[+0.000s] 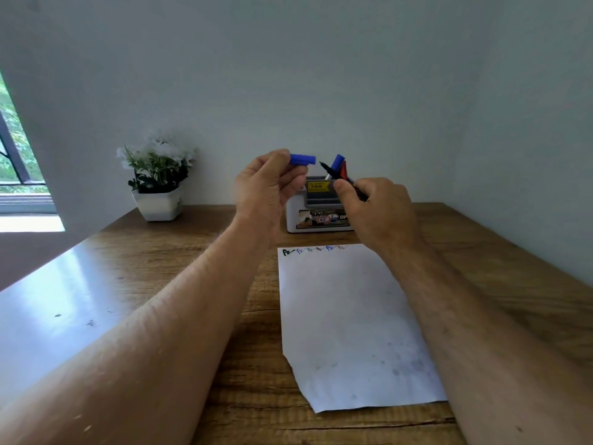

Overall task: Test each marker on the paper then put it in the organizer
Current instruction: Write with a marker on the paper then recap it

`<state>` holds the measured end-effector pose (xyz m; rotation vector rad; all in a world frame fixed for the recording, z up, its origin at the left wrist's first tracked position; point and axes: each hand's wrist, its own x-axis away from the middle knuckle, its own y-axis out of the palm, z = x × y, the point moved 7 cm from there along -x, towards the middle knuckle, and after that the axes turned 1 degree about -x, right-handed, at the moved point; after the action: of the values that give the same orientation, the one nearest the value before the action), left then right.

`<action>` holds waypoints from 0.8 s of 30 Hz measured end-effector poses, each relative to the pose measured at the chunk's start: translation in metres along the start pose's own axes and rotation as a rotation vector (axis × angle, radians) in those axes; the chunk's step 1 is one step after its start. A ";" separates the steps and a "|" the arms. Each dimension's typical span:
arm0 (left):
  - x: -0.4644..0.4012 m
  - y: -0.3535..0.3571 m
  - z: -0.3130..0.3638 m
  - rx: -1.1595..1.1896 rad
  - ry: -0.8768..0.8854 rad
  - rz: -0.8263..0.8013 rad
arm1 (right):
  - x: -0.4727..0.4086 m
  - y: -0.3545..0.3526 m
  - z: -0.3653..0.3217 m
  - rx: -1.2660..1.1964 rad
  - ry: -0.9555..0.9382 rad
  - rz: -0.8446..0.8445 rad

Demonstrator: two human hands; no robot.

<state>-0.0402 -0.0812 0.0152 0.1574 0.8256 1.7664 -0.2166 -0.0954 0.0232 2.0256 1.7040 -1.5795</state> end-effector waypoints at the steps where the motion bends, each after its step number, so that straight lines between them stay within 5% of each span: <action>1: 0.000 -0.002 -0.001 0.068 -0.019 0.019 | 0.000 -0.002 0.001 -0.031 0.016 0.019; 9: 0.002 0.001 -0.012 0.268 -0.128 -0.010 | -0.001 0.004 0.004 -0.336 0.136 0.036; 15: 0.009 0.014 -0.023 0.055 -0.179 -0.116 | -0.005 0.004 0.013 -0.514 0.191 0.066; 24: 0.028 0.013 -0.064 -0.202 -0.375 0.003 | 0.000 0.002 0.041 -0.792 0.568 0.146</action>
<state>-0.0922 -0.0873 -0.0332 0.3435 0.3757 1.7390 -0.2409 -0.1208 0.0024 2.1293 1.8381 -0.1715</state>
